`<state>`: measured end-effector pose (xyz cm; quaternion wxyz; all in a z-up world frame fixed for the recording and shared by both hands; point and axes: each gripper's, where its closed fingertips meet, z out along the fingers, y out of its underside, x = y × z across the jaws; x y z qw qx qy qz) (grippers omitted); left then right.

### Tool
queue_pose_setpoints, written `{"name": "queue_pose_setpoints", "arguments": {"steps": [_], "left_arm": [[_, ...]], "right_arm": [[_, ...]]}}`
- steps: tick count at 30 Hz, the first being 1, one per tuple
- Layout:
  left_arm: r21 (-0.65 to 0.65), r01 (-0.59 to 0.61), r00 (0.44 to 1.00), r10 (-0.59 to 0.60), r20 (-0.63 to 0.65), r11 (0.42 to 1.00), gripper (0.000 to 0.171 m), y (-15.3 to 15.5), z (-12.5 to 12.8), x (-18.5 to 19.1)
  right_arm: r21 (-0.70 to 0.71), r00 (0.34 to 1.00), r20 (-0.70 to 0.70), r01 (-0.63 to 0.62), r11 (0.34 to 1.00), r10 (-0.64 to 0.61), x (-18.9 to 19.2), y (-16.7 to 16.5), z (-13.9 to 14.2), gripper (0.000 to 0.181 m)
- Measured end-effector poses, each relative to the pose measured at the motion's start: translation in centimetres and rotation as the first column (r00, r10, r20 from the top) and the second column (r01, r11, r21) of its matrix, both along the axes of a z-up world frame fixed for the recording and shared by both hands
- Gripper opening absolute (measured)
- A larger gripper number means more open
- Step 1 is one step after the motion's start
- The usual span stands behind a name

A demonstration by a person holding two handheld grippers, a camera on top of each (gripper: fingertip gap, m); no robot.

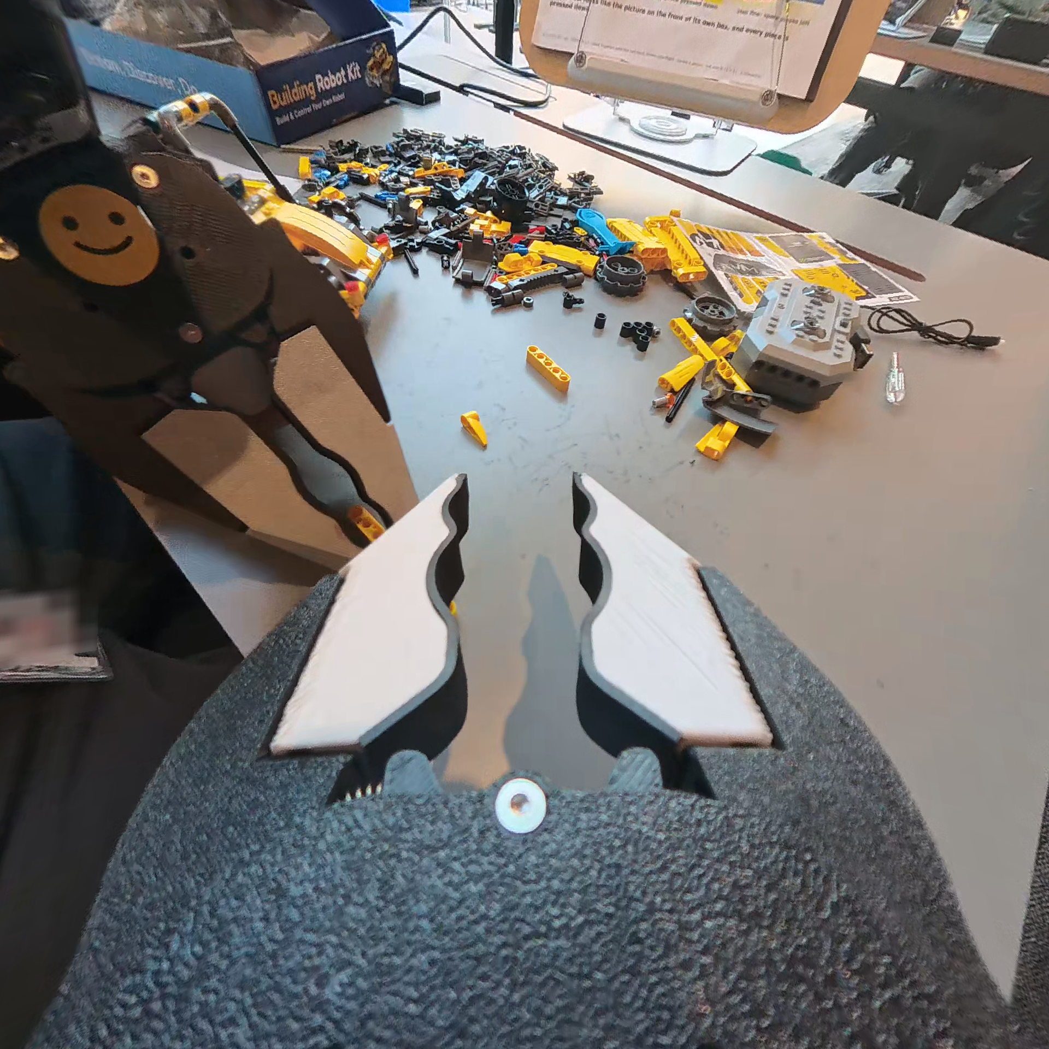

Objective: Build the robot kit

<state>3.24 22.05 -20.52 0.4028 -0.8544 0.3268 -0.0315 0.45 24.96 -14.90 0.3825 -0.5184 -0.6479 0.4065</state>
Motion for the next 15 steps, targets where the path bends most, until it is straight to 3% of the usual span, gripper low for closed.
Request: {"name": "queue_pose_setpoints", "arguments": {"steps": [5,8,10,15], "left_arm": [[0.020,-0.002,1.000,0.003,-0.024,1.000,0.004,-0.6,0.0,-0.2],[0.042,0.000,0.999,0.003,-0.053,0.999,0.005,-0.6,0.0,-0.2],[0.053,0.003,0.998,0.001,-0.067,0.999,0.005,-0.7,0.1,-0.2],[0.050,0.016,0.998,-0.013,-0.059,0.999,0.004,-0.8,0.1,-0.1]], "right_arm": [[0.136,1.000,-0.018,0.026,0.990,-0.023,-1.9,1.7,1.6,0.038],[0.144,0.998,0.065,0.011,0.989,-0.021,-5.0,3.0,2.2,0.020],[0.165,0.986,0.163,-0.003,0.986,-0.024,-7.7,4.0,1.9,0.019],[0.337,0.910,0.409,-0.222,0.915,0.071,-14.7,5.5,-0.4,0.019]]}}
